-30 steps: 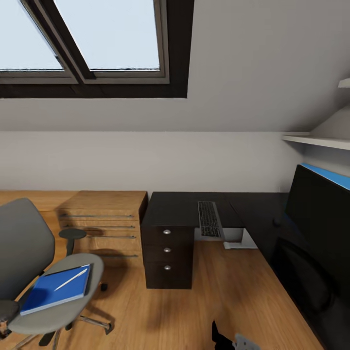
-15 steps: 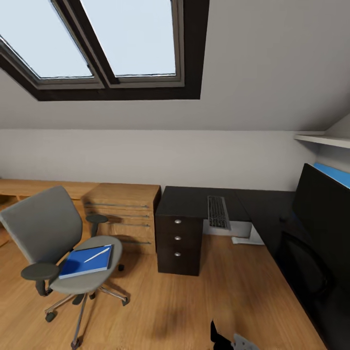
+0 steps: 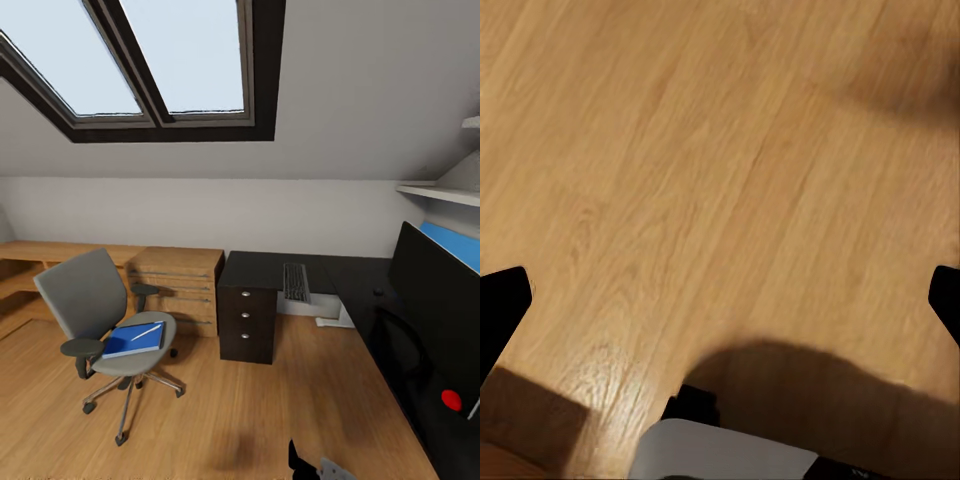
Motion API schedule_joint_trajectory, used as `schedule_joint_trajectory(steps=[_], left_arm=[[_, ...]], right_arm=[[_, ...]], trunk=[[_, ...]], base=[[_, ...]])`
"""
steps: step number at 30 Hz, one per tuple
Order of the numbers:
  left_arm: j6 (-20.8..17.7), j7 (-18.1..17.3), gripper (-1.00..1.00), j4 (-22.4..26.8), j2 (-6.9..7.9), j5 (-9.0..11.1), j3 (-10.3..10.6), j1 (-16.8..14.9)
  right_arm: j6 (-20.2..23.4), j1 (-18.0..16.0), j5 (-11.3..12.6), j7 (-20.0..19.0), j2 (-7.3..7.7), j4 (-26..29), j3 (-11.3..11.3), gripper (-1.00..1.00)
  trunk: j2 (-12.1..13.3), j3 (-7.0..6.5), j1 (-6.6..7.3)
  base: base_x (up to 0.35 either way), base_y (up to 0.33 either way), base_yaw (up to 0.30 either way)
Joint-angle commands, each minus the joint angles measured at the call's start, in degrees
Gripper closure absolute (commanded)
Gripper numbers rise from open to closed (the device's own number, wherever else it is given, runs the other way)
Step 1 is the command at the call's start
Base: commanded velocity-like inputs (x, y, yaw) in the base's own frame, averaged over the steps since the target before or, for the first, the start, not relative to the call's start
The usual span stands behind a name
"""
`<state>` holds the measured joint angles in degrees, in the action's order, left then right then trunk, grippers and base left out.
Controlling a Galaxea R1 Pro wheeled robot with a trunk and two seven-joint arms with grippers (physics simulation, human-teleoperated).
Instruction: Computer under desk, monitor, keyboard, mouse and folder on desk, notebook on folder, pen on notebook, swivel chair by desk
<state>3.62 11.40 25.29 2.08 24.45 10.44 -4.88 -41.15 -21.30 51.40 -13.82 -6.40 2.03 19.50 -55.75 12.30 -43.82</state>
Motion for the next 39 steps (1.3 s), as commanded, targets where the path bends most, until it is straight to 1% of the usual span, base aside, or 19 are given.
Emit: schedule_joint_trajectory(steps=[1, 5, 16, 25, 29, 39], left_arm=[[0.23, 0.38, -1.0, 0.02, 0.05, 0.52, 0.5, -0.04], [0.21, 0.38, -1.0, 0.02, 0.04, 0.51, 0.54, -0.04], [0.22, 0.43, -1.0, 0.02, 0.04, 0.51, 0.52, 0.0], [0.23, 0.46, -1.0, 0.02, 0.03, 0.51, 0.54, -0.02], [0.25, 0.46, -1.0, 0.02, 0.06, 0.55, 0.53, -0.03], [0.32, 0.1, -1.0, 0.02, 0.1, 0.56, 0.46, -0.04]], right_arm=[[-0.16, -0.06, 0.62, -0.42, -0.01, -0.09, 0.19, -1.0], [-0.13, -0.06, 0.63, -0.43, 0.05, -0.09, 0.18, -1.0], [-0.11, -0.06, 0.63, -0.43, 0.07, -0.09, 0.14, -1.0], [-0.07, -0.06, 0.58, -0.46, 0.07, -0.09, 0.19, -1.0], [-0.07, -0.06, 0.6, -0.49, 0.07, -0.09, 0.19, -1.0], [-0.07, -0.06, 0.57, -0.45, 0.03, -0.15, 0.19, -1.0]], trunk=[[0.36, -0.1, 0.26], [1.96, -0.82, 1.14], [6.38, -2.8, 3.55], [9.98, -4.41, 5.53], [9.98, -4.41, 5.53], [9.98, -4.41, 5.53]], base=[[-0.34, 0.0, 0.0], [-0.34, 0.0, -0.082], [-0.34, -0.013, -0.233], [-0.317, -0.145, -0.142], [-0.205, -0.146, -0.034], [-0.035, -0.026, -0.005]])
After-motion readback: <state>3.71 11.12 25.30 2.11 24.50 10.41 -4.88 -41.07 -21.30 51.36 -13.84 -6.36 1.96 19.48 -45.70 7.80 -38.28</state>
